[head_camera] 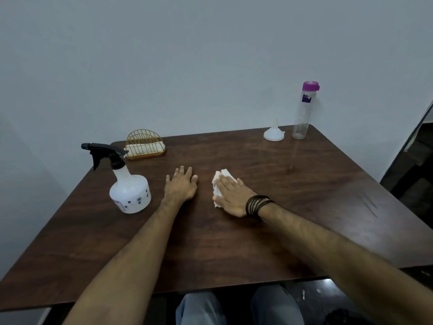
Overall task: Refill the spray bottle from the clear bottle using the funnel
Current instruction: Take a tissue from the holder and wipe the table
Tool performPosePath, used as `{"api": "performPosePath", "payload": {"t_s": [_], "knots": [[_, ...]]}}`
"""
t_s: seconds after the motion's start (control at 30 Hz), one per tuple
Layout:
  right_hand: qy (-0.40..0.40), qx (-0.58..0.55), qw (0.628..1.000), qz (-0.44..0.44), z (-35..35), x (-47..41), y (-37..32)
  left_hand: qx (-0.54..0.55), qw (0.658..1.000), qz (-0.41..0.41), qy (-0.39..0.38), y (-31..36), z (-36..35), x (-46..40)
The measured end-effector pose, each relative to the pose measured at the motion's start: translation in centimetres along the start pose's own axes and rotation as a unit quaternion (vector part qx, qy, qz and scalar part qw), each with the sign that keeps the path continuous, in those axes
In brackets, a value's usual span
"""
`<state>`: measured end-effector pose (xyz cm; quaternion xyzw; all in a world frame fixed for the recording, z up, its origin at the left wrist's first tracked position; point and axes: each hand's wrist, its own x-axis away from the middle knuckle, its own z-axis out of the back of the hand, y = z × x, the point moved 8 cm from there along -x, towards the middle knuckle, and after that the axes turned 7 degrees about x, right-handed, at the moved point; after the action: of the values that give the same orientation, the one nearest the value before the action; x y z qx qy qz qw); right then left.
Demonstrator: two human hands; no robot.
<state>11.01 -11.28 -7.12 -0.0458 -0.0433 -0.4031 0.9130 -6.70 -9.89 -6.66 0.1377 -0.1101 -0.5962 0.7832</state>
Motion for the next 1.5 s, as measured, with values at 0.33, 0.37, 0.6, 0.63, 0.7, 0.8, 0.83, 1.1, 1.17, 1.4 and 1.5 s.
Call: {"api": "performPosePath", "payload": {"t_s": [0.33,0.37,0.6,0.63,0.7,0.8,0.83,1.1,1.17,1.4,1.5], "knots": [[0.01,0.033,0.997,0.063,0.8,-6.0,-4.2,-0.04,0.999,0.007,0.005,-1.8,0.5,-0.1],[0.012,0.03,0.998,0.052,1.0,-6.6,-3.4,-0.041,0.999,0.012,0.003,-2.0,0.5,-0.1],[0.028,-0.006,0.996,-0.084,2.3,-5.9,6.7,-0.032,0.999,0.029,0.001,-2.5,0.5,0.1],[0.023,-0.003,0.995,-0.097,2.1,-5.4,7.9,-0.031,0.999,0.03,0.002,-2.5,0.5,0.1],[0.012,0.015,0.995,-0.1,2.5,-4.1,8.8,-0.027,0.999,0.032,0.002,-2.5,0.6,0.2],[0.047,0.044,0.993,-0.095,4.4,-2.1,8.6,-0.026,0.999,0.033,0.004,-2.3,0.6,0.4],[0.067,0.059,0.992,-0.089,5.1,-1.6,8.3,-0.024,0.999,0.034,0.005,-2.2,0.7,0.5],[-0.042,-0.414,0.907,-0.068,5.1,-1.1,6.8,-0.028,0.999,0.033,0.005,-2.2,0.7,0.6],[-0.017,-0.382,0.918,-0.104,4.7,-1.5,7.4,-0.026,0.999,0.033,0.006,-2.2,0.8,0.6],[0.219,-0.058,0.962,-0.153,5.9,-1.9,7.9,-0.023,0.999,0.034,0.01,-2.3,0.6,0.5],[0.211,-0.033,0.964,-0.158,4.6,-3.4,6.8,-0.023,0.999,0.035,0.013,-2.2,0.6,0.5]]}}
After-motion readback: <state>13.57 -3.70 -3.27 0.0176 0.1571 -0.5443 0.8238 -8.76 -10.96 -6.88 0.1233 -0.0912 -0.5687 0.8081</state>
